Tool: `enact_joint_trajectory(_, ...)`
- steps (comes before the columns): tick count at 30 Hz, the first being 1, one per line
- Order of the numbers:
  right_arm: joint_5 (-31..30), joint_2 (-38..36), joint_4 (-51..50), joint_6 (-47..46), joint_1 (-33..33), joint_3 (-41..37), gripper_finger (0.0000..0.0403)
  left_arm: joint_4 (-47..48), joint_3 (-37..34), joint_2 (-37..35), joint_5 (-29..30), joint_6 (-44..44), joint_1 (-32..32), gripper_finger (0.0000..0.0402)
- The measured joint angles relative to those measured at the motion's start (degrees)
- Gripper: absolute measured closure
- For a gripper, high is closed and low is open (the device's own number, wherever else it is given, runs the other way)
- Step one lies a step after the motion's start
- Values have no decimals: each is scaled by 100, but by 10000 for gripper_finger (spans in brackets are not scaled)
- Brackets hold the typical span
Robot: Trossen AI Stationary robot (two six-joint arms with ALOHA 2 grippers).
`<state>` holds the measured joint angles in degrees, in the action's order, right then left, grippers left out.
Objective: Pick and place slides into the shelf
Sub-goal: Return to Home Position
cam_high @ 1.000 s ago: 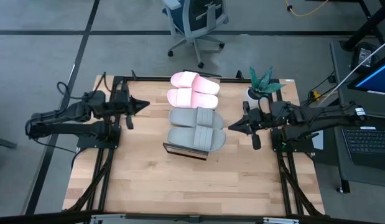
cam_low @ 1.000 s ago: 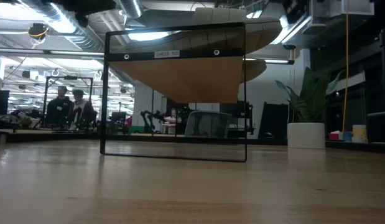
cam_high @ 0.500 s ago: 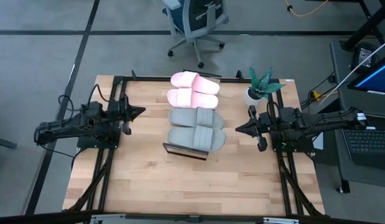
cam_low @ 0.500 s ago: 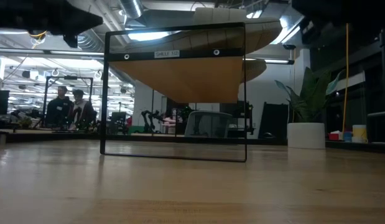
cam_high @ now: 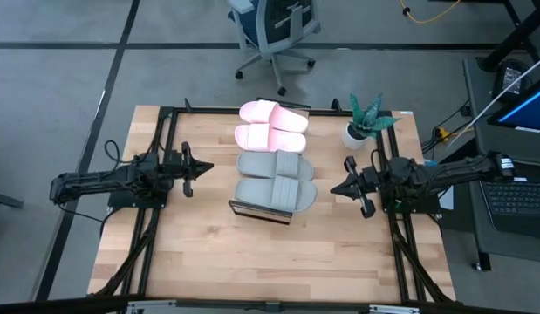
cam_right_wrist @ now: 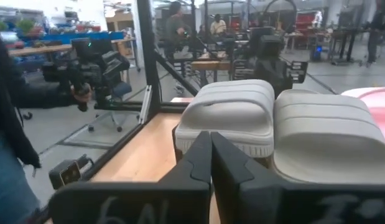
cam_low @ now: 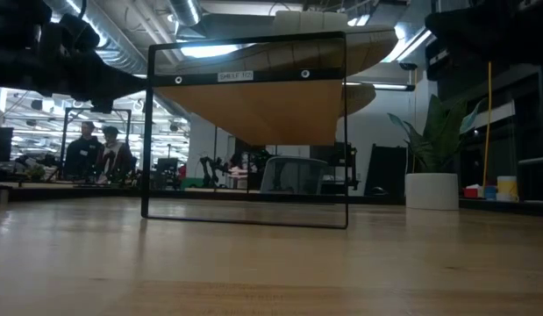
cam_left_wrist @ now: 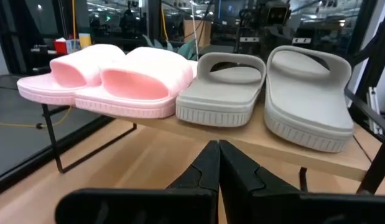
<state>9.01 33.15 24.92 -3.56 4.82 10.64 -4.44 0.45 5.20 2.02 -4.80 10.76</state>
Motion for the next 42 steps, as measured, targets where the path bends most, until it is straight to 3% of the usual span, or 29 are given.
enact_joint_trajectory(13,164,-20,229,417,0,-417,398,80,0,34,35,85,0,401)
enact_joint_trajectory(29,160,-71,-155,103,0,-462,394,97,0,34,39,87,0,401)
enact_joint_trajectory(34,17,-746,-497,570,1,-462,386,95,0,34,39,87,0,401)
enact_joint_trajectory(42,-189,-2377,-1886,418,0,-460,385,96,0,34,39,87,0,402)
